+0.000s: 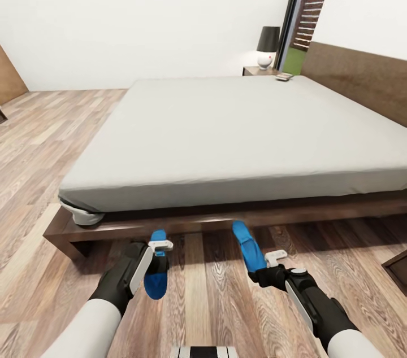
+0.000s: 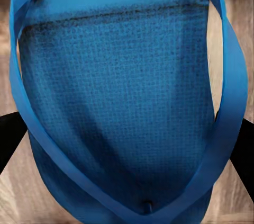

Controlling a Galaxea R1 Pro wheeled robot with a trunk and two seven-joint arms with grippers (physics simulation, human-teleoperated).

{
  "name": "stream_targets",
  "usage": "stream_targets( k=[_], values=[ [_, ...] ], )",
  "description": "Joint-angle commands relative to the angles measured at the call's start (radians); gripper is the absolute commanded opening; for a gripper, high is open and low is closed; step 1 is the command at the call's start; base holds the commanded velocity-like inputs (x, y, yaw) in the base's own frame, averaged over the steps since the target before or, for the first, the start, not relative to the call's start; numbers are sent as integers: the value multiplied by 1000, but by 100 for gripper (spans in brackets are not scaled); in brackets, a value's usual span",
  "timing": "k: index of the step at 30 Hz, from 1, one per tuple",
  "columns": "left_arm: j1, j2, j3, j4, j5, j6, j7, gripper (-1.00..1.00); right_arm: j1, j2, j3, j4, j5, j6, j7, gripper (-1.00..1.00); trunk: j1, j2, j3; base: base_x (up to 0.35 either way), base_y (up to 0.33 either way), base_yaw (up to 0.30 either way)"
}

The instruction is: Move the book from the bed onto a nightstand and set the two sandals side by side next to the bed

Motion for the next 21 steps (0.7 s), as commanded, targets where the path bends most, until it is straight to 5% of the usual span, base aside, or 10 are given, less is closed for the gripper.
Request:
stream_targets(
  k=[1, 15, 21],
  values=[
    [0, -1, -4, 22, 8, 2, 9, -100, 0, -1, 3, -1, -4, 39, -4, -100, 0, -1, -5, 0, 0, 0],
    [-4, -5, -1, 84, 9, -19, 8, -100, -2, 0, 4, 4, -4, 119, -8, -100, 6, -4, -59, 0, 0, 0],
    [-10, -9, 0, 106, 13, -67, 7, -100, -52, 16, 6, 150, -1, 148, -13, -100, 9, -5, -82, 0, 0, 0]
  ],
)
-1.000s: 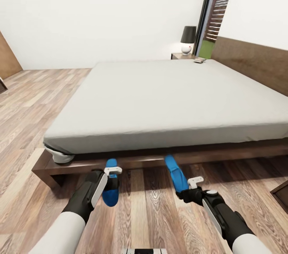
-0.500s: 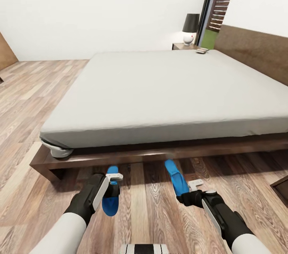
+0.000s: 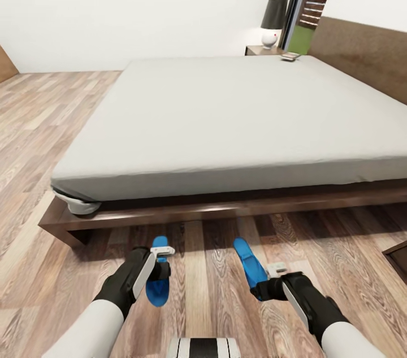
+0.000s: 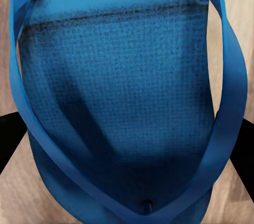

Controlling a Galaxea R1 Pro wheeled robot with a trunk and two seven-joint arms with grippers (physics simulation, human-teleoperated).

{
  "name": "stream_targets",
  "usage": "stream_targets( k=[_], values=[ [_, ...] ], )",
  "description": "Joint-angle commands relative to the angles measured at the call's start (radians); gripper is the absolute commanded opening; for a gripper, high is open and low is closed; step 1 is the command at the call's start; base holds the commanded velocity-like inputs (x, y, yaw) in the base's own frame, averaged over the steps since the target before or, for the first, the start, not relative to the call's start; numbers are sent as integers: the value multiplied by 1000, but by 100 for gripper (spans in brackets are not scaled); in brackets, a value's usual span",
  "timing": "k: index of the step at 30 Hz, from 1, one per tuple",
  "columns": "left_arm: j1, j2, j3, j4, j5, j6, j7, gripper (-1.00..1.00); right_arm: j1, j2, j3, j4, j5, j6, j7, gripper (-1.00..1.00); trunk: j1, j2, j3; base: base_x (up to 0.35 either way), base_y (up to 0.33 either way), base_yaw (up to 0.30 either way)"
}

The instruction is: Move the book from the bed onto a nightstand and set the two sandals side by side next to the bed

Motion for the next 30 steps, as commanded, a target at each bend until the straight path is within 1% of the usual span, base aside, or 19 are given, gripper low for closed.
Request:
stream_targets(
  k=[1, 3, 6, 7, 8, 11, 13, 15, 18, 19, 22, 25, 27, 30],
  values=[
    [-1, 1, -2, 2, 11, -15, 10, -100, -9, 3, 4, 11, -3, 5, -3, -100, 0, -1, -5, 0, 0, 0],
    [-4, 1, -2, 15, 12, -46, 10, -100, -17, 11, 4, 19, -2, 4, -16, -100, 1, -1, -12, 0, 0, 0],
    [-10, 1, -2, 44, 12, -86, 10, -100, -35, 36, 4, 23, -2, 4, -71, -100, 2, -2, -24, 0, 0, 0],
    [-11, 1, -2, 49, 12, -100, 10, -100, -41, 39, 4, 23, -2, 2, -82, -100, 3, -2, -28, 0, 0, 0],
    [-12, 1, -2, 61, 13, -132, 10, -100, -53, 43, 4, 23, -2, -1, -93, -100, 3, -2, -32, 0, 0, 0],
    [-26, 2, -2, 94, 13, -172, 9, -100, -64, 46, 4, 19, -4, -25, -94, -100, 5, -3, -43, 0, 0, 0],
    [-51, 2, -2, 125, 9, -209, 8, -100, -66, 47, 4, 17, -4, -63, -92, -100, 6, -3, -51, 0, 0, 0],
    [-75, 2, -2, 146, 8, -238, 8, -100, -67, 48, 5, 13, -4, -75, -91, -100, 6, -4, -59, 0, 0, 0],
    [-91, -1, -4, 167, 7, -295, 8, -100, -67, 65, 5, 3, -3, -78, -96, -100, 8, -5, -70, 0, 0, 0],
    [-92, -1, -5, 169, 6, -315, 8, -100, -68, 71, 5, 0, -2, -79, -96, -100, 8, -5, -70, 0, 0, 0],
    [-94, 6, -3, 163, 11, -334, 9, -100, -68, 76, 9, -12, -2, -81, -92, -100, 8, -5, -70, 0, 0, 0],
    [-94, 4, -5, 160, 9, -329, 7, -100, -67, 75, 56, -16, -3, -83, -89, -100, 8, -5, -70, 2, 0, 0],
    [-94, 3, -4, 162, 8, -322, 6, -100, -67, 75, 64, -16, -4, -83, -89, -100, 8, -5, -70, 47, 0, 0],
    [-94, 5, -5, 165, 8, -318, 5, -100, -66, 75, 66, -15, -4, -84, -89, -100, 8, -5, -70, 57, 0, 0]
  ],
)
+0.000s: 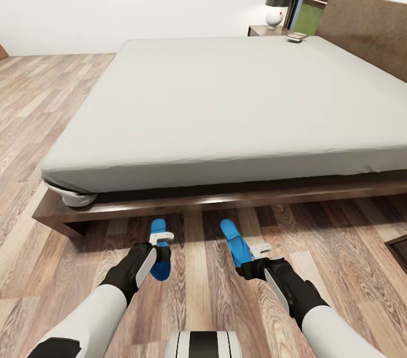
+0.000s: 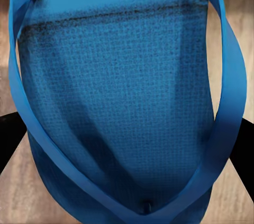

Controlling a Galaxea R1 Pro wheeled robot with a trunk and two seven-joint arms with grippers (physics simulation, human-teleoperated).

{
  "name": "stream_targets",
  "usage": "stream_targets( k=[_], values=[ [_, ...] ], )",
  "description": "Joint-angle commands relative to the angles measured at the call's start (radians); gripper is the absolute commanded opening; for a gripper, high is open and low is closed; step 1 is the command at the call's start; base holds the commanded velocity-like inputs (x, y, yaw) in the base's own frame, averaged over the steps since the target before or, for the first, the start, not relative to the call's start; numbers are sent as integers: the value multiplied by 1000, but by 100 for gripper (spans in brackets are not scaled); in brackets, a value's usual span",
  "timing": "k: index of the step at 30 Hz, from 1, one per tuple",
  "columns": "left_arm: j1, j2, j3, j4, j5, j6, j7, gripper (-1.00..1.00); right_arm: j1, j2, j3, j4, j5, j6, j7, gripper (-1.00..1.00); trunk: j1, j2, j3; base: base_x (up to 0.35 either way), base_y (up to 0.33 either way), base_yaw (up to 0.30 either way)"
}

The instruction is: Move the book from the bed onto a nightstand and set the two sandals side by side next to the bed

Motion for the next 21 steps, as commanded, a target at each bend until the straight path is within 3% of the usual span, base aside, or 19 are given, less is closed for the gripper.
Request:
stream_targets(
  k=[1, 4, 9, 21],
  values=[
    [0, 1, -5, -3, 10, 4, 9, -100, -1, -1, 4, -2, -3, 5, 1, -100, 0, 0, -1, 17, 0, 0],
    [0, -2, -5, -6, 11, 15, 11, -100, 0, -1, 6, -2, -4, 3, 3, -100, 0, -1, -5, 6, 0, 0],
    [0, 2, 0, -8, 19, 108, 9, -100, 0, 0, 10, -3, -5, -8, 3, -100, 3, -2, -24, 0, 0, 0],
    [-4, 33, 1, 15, 18, 119, -16, -100, 0, 0, 8, -45, -5, -24, 3, -100, 8, -4, -70, 0, 0, 0]
  ],
)
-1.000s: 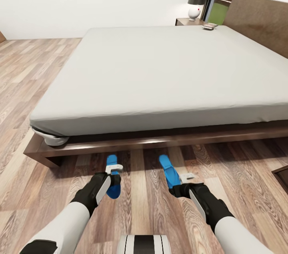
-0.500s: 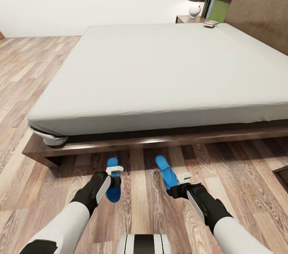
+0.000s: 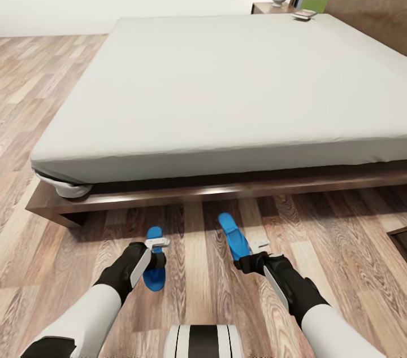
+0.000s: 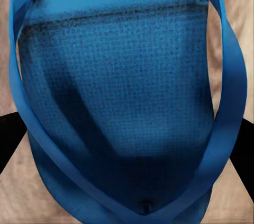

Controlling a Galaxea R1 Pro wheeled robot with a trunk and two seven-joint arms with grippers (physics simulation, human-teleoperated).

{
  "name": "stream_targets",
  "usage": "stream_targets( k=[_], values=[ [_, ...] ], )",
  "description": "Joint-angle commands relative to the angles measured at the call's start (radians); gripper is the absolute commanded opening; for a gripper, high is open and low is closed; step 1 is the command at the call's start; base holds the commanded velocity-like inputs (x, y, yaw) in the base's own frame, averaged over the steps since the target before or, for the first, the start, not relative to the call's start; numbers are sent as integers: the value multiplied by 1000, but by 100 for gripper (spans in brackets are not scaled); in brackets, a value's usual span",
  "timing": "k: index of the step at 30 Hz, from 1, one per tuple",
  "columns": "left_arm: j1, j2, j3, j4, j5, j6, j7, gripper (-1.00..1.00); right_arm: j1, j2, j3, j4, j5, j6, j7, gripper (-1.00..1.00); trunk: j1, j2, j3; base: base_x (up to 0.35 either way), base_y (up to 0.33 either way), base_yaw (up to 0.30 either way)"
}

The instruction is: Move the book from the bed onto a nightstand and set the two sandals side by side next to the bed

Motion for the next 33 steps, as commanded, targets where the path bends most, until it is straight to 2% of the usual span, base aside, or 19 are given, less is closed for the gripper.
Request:
stream_targets(
  k=[1, 5, 7, 15, 21, 33],
  values=[
    [-2, 3, -4, 0, 11, 4, 5, -100, 0, -1, 2, -10, -3, 5, 0, -100, 0, -1, -5, 0, 0, 0],
    [-7, 37, -3, 17, 11, -7, -10, -100, 1, 0, 2, -17, -3, 5, 0, -100, 2, -1, -20, 0, 0, 0],
    [-8, 42, -4, 16, 11, -8, -24, -100, 1, 0, 2, -18, -3, 5, 0, -100, 3, -2, -28, 0, 0, 0],
    [-8, 39, -4, 3, 7, -9, -26, -100, 1, -1, 1, -19, -2, 4, 1, -100, 3, -2, -32, 0, 0, 0],
    [-7, 31, -9, 4, 6, -11, -32, -100, 1, 0, 2, -12, -6, -71, 2, -100, 3, -2, -32, 88, 0, 0],
    [-7, 26, -5, 2, 9, -9, -34, -100, 1, 0, 1, -16, -6, -75, 3, -100, 3, -2, -32, 122, 0, 0]
  ],
)
